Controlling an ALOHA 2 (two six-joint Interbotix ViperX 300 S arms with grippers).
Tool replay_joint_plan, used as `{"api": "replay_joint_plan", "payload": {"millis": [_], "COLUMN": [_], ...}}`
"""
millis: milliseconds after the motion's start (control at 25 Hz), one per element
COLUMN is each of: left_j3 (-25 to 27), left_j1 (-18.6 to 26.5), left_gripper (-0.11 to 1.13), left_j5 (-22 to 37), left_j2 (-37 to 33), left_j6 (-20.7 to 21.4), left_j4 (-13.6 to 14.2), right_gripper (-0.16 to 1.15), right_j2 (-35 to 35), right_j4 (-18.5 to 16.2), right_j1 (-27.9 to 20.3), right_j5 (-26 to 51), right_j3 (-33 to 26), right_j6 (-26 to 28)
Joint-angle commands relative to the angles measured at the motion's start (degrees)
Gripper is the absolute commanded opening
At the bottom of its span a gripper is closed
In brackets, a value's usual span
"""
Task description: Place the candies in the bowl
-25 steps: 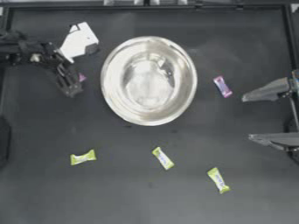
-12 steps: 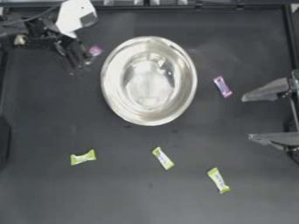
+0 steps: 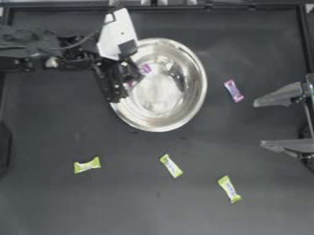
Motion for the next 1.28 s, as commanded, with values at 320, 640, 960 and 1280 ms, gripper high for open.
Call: {"api": "replay_joint_plan", "payload": {"millis": [320,640,960,1280], "left_j3": [-7.47,-6.86,-2.90,8.79], "left_j1": [1.05,0.97,0.26,-5.36], "left_gripper": [0.45,1.01,1.03,1.03], "left_j5": [-1.49,-1.49,-1.41,-1.58], "left_j2": [7.82,7.47,-4.22,-24.08], "left_j6": [2.11,3.25,5.36,5.36], "left_j4": [-0.26,-0.35,-0.35,-0.53], "right_gripper": [1.00,1.00,1.00,1.00], "right_j2": [0.70,0.62,0.62,0.62], "right_j4": [0.18,0.18,1.32,1.23], "right_j1": [0.09,0.09,-0.35,-0.44], "right_j5": [-0.09,0.53,1.93,1.93], "right_j3": [-0.35,-0.35,-0.18,-0.18], "right_j6": [0.00,0.00,-0.18,-0.18]}}
